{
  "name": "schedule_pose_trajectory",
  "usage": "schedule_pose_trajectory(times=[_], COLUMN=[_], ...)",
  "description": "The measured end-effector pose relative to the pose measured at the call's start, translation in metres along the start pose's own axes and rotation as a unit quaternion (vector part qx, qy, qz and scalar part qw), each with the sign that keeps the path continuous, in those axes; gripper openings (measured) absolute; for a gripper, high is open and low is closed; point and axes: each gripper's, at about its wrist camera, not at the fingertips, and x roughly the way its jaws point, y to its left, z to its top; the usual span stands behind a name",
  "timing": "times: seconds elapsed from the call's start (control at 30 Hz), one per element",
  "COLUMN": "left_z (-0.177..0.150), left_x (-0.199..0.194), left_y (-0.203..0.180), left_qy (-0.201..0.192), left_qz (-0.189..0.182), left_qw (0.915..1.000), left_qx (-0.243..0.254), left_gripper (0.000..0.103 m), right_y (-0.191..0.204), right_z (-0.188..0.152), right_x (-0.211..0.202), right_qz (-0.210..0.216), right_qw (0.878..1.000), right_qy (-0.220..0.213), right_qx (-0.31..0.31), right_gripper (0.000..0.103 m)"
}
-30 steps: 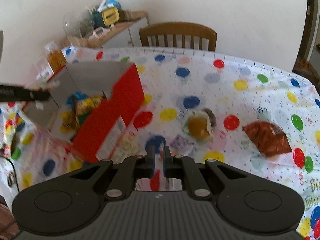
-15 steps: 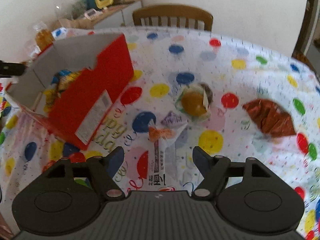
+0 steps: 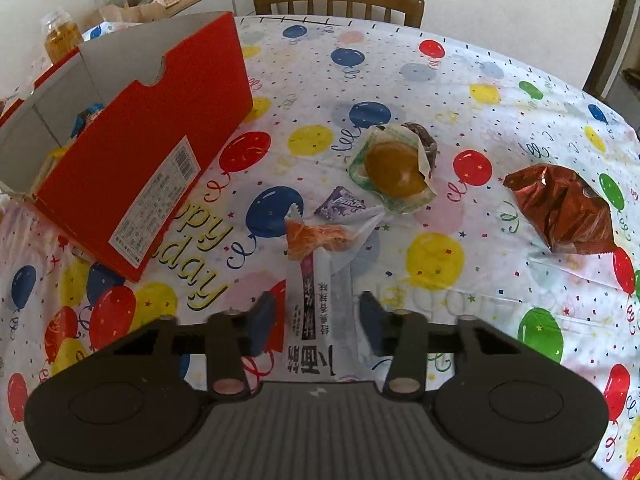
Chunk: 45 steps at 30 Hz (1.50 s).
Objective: Organize snacks
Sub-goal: 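Carry the clear candy and white packet with both grippers over the red box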
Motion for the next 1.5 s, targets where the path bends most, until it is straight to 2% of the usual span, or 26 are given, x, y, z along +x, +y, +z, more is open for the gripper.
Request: schedule_pose_trajectory(times=[0.1, 0.13, 0.23, 0.43, 0.87, 1.1, 1.3, 1.5], left_z=[0.000, 0.000, -0.002, -0.005, -0.001, 0.005, 0.010, 0.015], left_x=[0.000, 0.000, 0.002, 0.004, 0.000, 0.001, 0.009, 0.021], left_y=[0.002, 0.003, 0.005, 0.013, 0.026, 0.034, 0.044, 0.061], left_qy=[0.000, 0.000, 0.002, 0.006, -0.001, -0.005, -0.005, 0.004], left_qz=[0.002, 0.002, 0.006, 0.012, 0.014, 0.020, 0.035, 0.054], left_qw=[1.0000, 1.0000, 1.0000, 0.9999, 0.9999, 0.9998, 0.9994, 0.9985], left_qx=[-0.001, 0.000, 0.001, -0.002, -0.006, -0.003, 0.002, 0.006], left_gripper=[0.015, 0.015, 0.015, 0.015, 0.015, 0.015, 0.015, 0.015], right_y=[0.001, 0.001, 0.003, 0.013, 0.061, 0.102, 0.131, 0.152], right_z=[-0.001, -0.001, -0.001, 0.003, 0.063, 0.089, 0.108, 0.120], right_x=[-0.004, -0.005, -0.009, -0.030, -0.091, -0.084, -0.058, -0.033], right_qz=[0.001, 0.001, -0.003, -0.006, 0.064, 0.089, 0.105, 0.100], right_qw=[1.000, 1.000, 1.000, 0.999, 0.990, 0.985, 0.985, 0.986], right_qy=[-0.010, -0.012, -0.015, -0.034, -0.117, -0.126, -0.113, -0.104], right_qx=[-0.006, -0.007, -0.015, -0.029, -0.048, -0.074, -0.075, -0.078], right_gripper=[0.028, 0.021, 0.017, 0.017, 0.017, 0.017, 0.017, 0.017])
